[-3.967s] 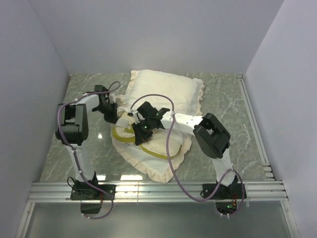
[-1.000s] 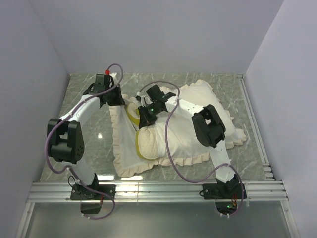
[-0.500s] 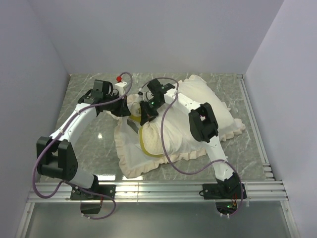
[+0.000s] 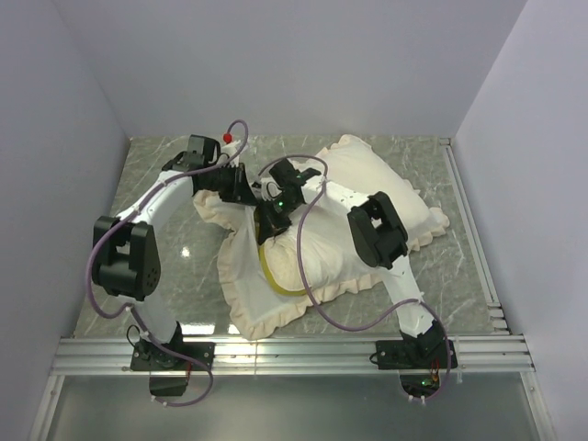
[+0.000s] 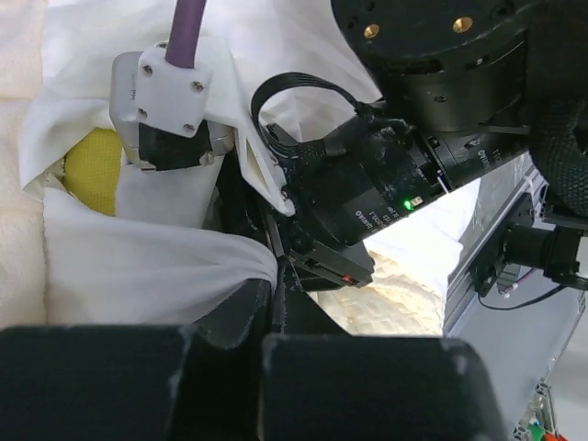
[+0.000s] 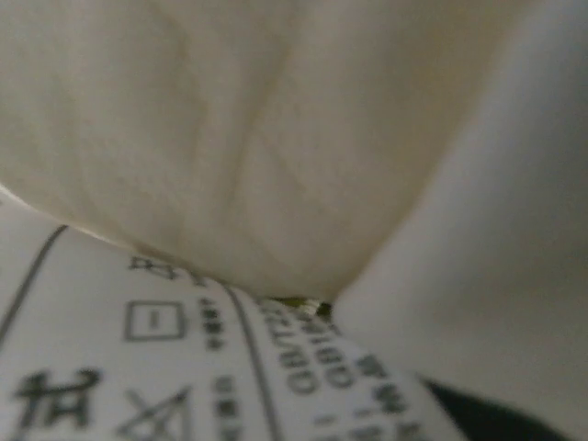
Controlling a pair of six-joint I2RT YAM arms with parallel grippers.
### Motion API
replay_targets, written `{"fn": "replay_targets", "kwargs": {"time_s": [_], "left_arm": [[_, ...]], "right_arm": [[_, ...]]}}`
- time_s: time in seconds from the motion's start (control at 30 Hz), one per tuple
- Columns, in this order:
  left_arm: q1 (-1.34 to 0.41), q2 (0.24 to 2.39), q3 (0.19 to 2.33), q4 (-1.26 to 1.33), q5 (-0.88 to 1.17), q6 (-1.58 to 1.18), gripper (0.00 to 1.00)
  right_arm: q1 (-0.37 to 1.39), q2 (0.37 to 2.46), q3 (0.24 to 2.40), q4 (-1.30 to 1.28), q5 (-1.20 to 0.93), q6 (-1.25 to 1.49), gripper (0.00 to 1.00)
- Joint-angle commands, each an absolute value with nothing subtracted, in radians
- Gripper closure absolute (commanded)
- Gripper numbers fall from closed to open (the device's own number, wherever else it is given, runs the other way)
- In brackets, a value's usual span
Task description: Put the pillow into the pillowcase
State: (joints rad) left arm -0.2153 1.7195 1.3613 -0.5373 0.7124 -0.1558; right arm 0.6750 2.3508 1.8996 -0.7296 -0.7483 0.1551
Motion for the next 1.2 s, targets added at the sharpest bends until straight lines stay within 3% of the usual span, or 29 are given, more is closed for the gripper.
{"fn": "replay_targets", "kwargs": {"time_s": [0.0, 0.23, 0.4, 0.43, 0.53, 0.73, 0.8, 0.97, 1.17], "left_arm": [[-0.29, 1.715, 1.503, -0.423, 0.883, -0.183, 1.0], [-0.324, 1.692, 1.303, -0.551, 0.859, -0.026, 0.96], [-0.208, 1.749, 1.236, -0.441, 0.776, -0.075, 0.78], [-0.181, 1.761, 1.246, -0.428, 0.784, -0.106, 0.77], [-0.114, 1.815, 1.334, -0.437, 0.813, -0.107, 0.68], [-0.095, 1.824, 1.511, -0.576, 0.888, -0.013, 0.44], [-0.08, 1.804, 1.561, -0.623, 0.903, 0.027, 0.23], [-0.006, 1.698, 1.527, -0.673, 0.897, 0.015, 0.18], [0.117, 1.465, 1.238, -0.508, 0.897, -0.184, 0.12]], "right_arm": [[0.706, 2.425, 1.864, -0.802, -0.634, 0.092, 1.0], [0.562, 2.462, 2.071, -0.686, -0.727, 0.276, 0.99], [0.551, 2.346, 2.036, -0.689, -0.805, 0.246, 0.71], [0.555, 2.318, 2.005, -0.692, -0.808, 0.238, 0.6], [0.563, 2.209, 1.872, -0.687, -0.769, 0.21, 0.44], [0.571, 2.137, 1.861, -0.785, -0.706, 0.173, 0.39], [0.571, 2.129, 1.916, -0.831, -0.715, 0.153, 0.39], [0.584, 2.004, 1.856, -0.914, -0.599, 0.086, 0.32], [0.771, 1.847, 1.61, -0.905, -0.28, -0.017, 0.25]]}}
